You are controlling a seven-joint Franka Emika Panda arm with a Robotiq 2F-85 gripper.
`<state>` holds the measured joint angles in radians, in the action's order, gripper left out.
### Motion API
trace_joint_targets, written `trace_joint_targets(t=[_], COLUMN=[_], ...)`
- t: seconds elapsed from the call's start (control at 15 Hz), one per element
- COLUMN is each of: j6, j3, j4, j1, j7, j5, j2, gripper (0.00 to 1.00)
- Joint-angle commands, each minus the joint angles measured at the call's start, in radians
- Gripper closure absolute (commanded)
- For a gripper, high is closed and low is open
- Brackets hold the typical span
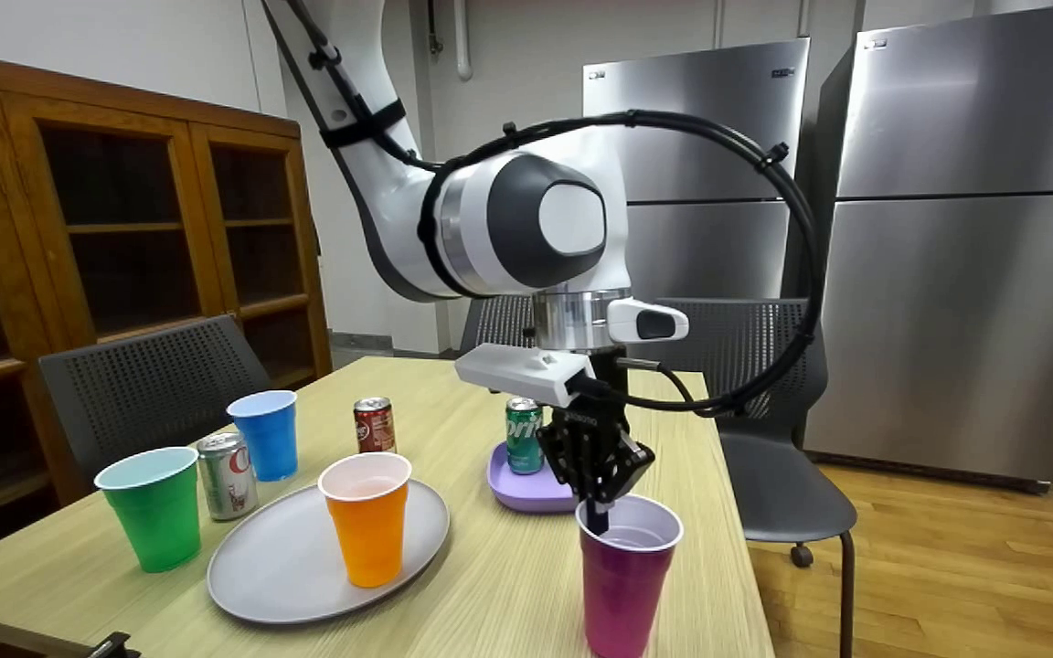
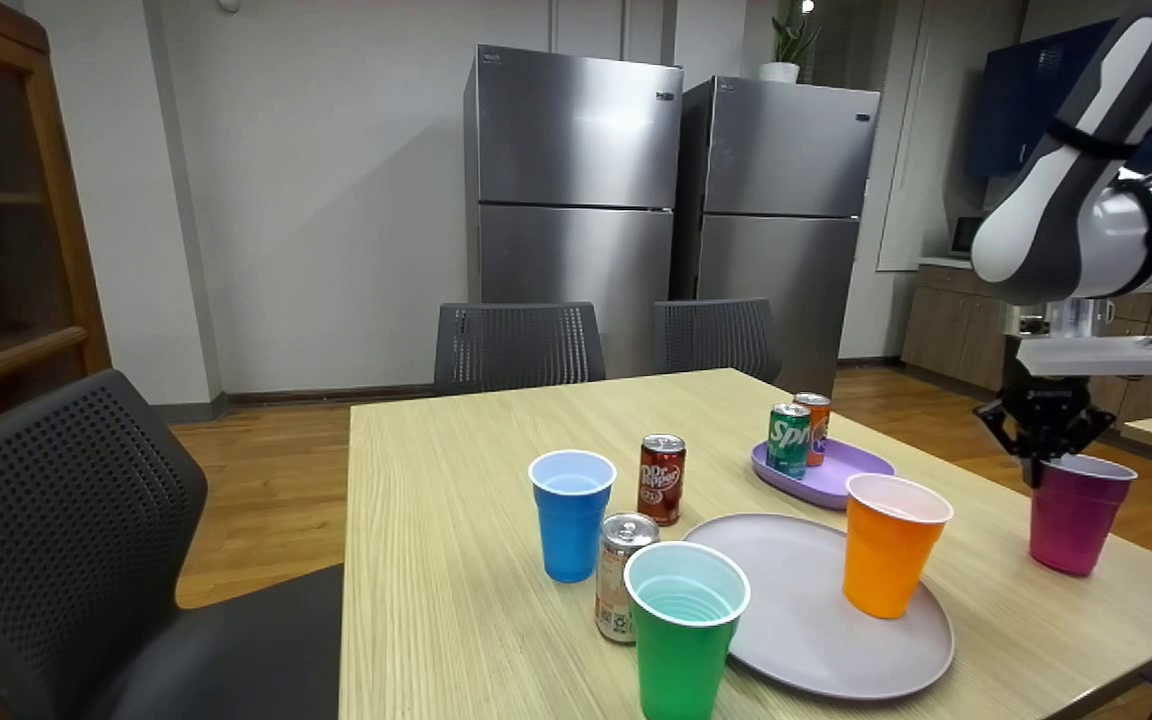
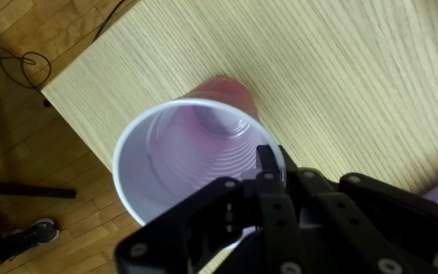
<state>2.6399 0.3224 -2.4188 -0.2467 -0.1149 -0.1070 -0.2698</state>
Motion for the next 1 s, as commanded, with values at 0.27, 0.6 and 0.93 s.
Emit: trace_joint_targets(t=[0.27,0.6,0.93], j6=[-0.002,0.002,-0.004], j3=[0.019,0.002,-0.046], j4=[-0.042,-0.067,-0.075], j1=[0.042,0.073,0.102], j7=[-0.045,-0.079,-0.115], j5=[-0.05,-0.105,-0.14], j2=[0.094,0.18,0.248], gripper=[0.99,0.99,0.99])
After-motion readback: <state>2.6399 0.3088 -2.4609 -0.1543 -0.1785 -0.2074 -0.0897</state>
